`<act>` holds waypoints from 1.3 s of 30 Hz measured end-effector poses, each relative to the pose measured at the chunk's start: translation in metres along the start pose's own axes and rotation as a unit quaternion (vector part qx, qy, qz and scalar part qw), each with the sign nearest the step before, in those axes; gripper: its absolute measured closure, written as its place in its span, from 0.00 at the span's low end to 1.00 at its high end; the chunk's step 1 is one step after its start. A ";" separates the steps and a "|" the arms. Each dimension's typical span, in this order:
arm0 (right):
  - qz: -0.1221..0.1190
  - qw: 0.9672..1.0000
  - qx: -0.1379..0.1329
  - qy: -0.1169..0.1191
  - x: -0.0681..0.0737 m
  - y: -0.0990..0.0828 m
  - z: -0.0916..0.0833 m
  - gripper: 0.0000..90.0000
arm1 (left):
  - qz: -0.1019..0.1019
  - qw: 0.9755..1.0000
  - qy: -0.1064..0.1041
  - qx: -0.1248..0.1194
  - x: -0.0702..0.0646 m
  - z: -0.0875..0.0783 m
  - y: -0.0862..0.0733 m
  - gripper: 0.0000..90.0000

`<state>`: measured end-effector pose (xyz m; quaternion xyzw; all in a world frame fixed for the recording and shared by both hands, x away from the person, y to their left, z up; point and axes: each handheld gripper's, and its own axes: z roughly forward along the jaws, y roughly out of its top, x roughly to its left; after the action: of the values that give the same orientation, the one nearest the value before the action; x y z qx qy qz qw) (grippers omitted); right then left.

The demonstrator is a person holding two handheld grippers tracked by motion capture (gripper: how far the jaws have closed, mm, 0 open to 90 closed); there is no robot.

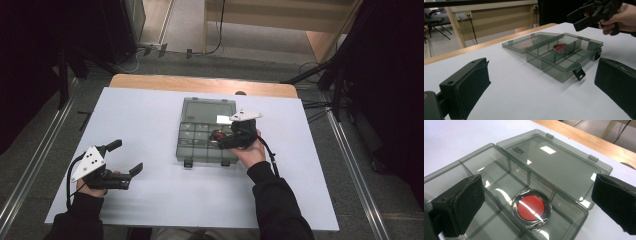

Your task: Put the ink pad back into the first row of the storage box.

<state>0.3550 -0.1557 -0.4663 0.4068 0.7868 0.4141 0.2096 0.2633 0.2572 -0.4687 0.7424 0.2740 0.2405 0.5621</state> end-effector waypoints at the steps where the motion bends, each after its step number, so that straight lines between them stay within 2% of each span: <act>1: -0.002 1.000 -0.001 0.003 0.001 0.000 -0.001 0.00 | 0.000 1.000 0.000 0.000 0.000 0.000 0.000 0.00; 6: -0.006 1.000 -0.005 0.017 0.006 0.002 -0.008 0.00 | -0.001 1.000 0.000 -0.001 0.000 0.000 0.000 0.00; 11: -0.018 0.999 0.004 0.026 0.009 0.002 -0.020 0.00 | -0.001 1.000 0.000 -0.001 0.000 0.000 0.000 0.00; 17: -0.028 0.999 0.000 0.020 0.009 -0.002 -0.040 0.00 | 0.000 1.000 0.000 -0.001 -0.001 0.001 0.000 0.00; 21: -0.023 1.000 -0.001 0.017 0.009 -0.009 -0.049 0.00 | 0.001 1.000 0.000 -0.001 -0.001 0.002 0.000 0.00; 24: -0.018 1.000 0.015 0.013 0.009 -0.014 -0.055 0.00 | 0.001 1.000 -0.001 0.000 -0.001 0.003 0.000 0.00; 27: -0.013 1.000 0.003 0.008 0.011 -0.021 -0.063 0.00 | 0.001 1.000 -0.002 0.001 -0.001 0.003 0.000 0.00; 30: -0.009 1.000 0.021 0.005 0.010 -0.026 -0.068 0.00 | 0.001 1.000 -0.002 0.000 -0.001 0.004 0.001 0.00; 33: -0.001 1.000 0.003 0.003 0.009 -0.032 -0.075 0.00 | 0.002 1.000 -0.003 -0.001 -0.001 0.004 0.001 0.00; 38: 0.000 1.000 0.012 -0.004 0.009 -0.040 -0.085 0.00 | 0.001 1.000 -0.005 -0.002 -0.001 0.005 0.002 0.00; 39: 0.001 1.000 0.005 -0.004 0.009 -0.041 -0.087 0.00 | 0.002 1.000 -0.005 -0.002 -0.001 0.005 0.002 0.00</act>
<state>0.2722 -0.2040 -0.4506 0.4107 0.7873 0.4088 0.2105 0.2658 0.2530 -0.4682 0.7434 0.2689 0.2381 0.5642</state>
